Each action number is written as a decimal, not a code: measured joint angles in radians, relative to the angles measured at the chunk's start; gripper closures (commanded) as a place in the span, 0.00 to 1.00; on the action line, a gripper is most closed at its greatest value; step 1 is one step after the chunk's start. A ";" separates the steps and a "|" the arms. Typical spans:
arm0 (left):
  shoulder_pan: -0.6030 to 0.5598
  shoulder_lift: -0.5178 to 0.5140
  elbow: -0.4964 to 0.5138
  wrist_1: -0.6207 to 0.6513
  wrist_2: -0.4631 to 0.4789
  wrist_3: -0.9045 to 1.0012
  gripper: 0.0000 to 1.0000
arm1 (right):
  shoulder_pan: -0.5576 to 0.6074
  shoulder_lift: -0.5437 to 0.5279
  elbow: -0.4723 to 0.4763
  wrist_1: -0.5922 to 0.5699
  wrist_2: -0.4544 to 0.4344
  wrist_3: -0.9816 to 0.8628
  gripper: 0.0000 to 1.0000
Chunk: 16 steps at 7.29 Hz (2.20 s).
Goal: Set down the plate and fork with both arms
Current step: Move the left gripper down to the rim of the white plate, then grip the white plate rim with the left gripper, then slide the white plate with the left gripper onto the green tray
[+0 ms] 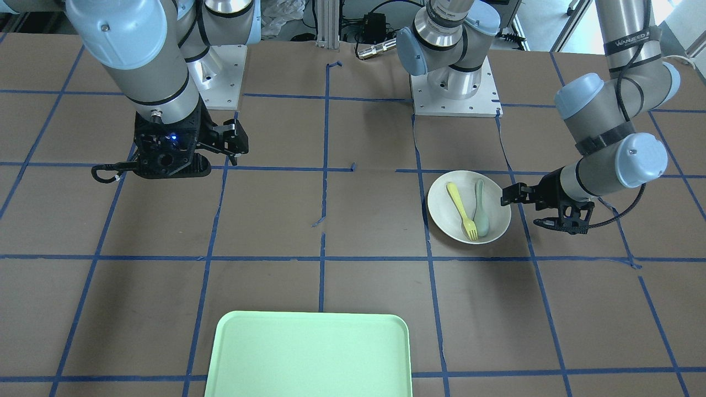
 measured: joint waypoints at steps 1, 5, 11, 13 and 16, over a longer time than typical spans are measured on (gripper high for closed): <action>0.000 -0.018 -0.007 0.000 0.001 0.007 0.16 | 0.000 0.001 0.001 0.000 0.000 0.000 0.00; 0.000 -0.064 -0.010 0.001 0.007 0.021 0.83 | 0.001 0.003 0.003 -0.014 0.001 0.001 0.00; -0.009 -0.061 0.075 -0.006 0.000 0.026 1.00 | 0.001 0.003 0.002 -0.017 0.000 0.001 0.00; -0.015 -0.058 0.170 -0.096 -0.017 0.022 1.00 | 0.001 0.003 0.002 -0.019 -0.001 -0.006 0.00; -0.069 -0.074 0.278 -0.156 -0.157 -0.074 1.00 | 0.001 0.003 0.002 -0.020 -0.004 -0.006 0.00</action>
